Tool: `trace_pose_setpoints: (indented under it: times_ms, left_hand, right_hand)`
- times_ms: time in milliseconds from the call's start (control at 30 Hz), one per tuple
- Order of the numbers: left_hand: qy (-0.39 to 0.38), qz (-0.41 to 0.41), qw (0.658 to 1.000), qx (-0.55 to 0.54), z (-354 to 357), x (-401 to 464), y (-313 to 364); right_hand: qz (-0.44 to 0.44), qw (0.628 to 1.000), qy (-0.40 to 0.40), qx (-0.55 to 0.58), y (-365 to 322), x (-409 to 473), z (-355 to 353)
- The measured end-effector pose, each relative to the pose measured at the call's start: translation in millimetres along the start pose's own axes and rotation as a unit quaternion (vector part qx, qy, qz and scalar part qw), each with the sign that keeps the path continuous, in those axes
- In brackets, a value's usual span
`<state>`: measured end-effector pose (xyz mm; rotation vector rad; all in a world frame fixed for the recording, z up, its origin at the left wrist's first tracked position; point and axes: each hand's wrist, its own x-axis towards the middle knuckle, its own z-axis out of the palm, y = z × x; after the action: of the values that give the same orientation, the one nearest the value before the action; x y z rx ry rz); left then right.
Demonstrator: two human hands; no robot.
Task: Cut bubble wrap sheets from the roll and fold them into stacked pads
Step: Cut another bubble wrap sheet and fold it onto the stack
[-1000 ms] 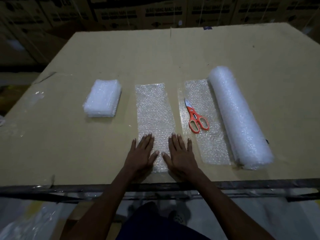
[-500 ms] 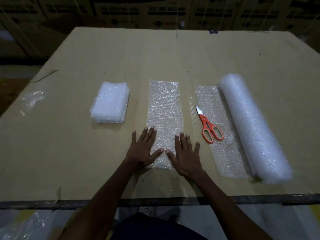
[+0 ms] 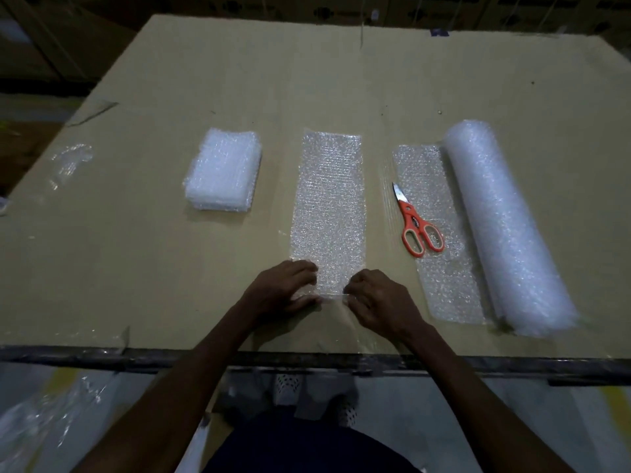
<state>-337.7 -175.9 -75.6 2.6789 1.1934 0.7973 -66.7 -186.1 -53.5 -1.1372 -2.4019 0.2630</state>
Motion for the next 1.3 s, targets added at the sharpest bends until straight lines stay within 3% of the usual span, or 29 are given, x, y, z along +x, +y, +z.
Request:
trace_pose_setpoints:
  times_ms: [167,367,533,767,833,1000,1167,1300]
  left_hand:
    - [-0.052,-0.062,0.997,-0.021,-9.1,-2.2,10.7]
    - [0.072,-0.130,0.988,-0.044,-22.8,12.7,27.2]
    - [0.126,-0.274,0.923,-0.238,-34.6,41.3,26.2]
    - [0.105,-0.317,0.872,-0.359,-48.0,81.6,-6.9]
    - [0.090,-0.327,0.865,-0.369,-50.9,94.6,-27.3]
    - [0.084,-0.309,0.890,-0.325,-57.5,135.0,-90.6]
    - [0.149,-0.393,0.846,-0.329,-50.4,182.9,-147.1]
    - [0.152,-0.420,0.845,-0.294,-38.6,208.4,-181.3]
  right_hand:
    - [0.037,0.999,0.012,0.014,-4.3,0.4,-4.7]
    - [0.169,0.977,0.082,0.103,2.7,8.6,-27.1]
    - [0.184,0.942,0.097,0.263,25.7,30.3,-42.6]
    - [0.208,0.913,0.141,0.321,50.2,75.4,-52.1]
    - [0.229,0.895,0.142,0.355,58.1,96.8,-51.4]
    - [0.317,0.850,0.142,0.396,82.6,162.7,-45.3]
    - [0.395,0.810,0.167,0.400,112.2,226.8,-29.6]
    - [0.427,0.802,0.173,0.379,136.2,263.9,-18.9]
